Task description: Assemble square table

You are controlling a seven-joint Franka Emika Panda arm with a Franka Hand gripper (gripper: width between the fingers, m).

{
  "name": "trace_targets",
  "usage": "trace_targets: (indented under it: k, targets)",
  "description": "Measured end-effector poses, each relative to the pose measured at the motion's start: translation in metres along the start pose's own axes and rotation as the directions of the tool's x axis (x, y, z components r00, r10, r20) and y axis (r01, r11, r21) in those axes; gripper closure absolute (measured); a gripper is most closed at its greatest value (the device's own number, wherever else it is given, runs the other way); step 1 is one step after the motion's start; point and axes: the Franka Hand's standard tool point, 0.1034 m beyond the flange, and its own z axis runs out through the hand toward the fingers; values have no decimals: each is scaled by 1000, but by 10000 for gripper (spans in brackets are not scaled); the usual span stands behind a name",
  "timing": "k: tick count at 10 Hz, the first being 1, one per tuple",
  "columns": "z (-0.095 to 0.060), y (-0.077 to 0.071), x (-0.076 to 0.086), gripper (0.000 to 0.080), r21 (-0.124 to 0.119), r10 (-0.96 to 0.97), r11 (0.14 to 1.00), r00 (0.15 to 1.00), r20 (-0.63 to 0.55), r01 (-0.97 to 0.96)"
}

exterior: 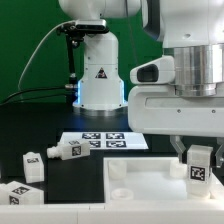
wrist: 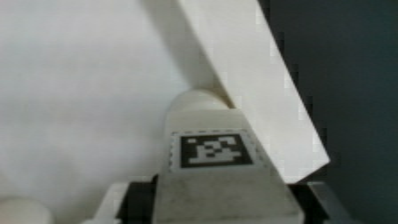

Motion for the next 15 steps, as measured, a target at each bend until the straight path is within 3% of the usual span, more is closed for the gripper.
trace_targets:
  k: [3, 5, 8, 9, 10, 13, 15]
  targets:
    - [0, 3, -1, 512, 68, 420, 905, 907, 6, -420]
    - [1, 3, -2, 512, 68, 448, 891, 894, 9, -448]
    - [1, 2, 0, 178, 69, 96, 993, 995, -29, -94]
    - [-1, 0, 1, 178, 55, -109, 992, 993, -53, 112]
    - [-4, -2, -2, 158, 37, -199, 979, 978, -57, 201]
    - [-3, 0, -1, 151, 24, -363, 931, 930, -62, 365]
    - [-7, -5, -1, 151, -32, -695, 718, 714, -78, 695]
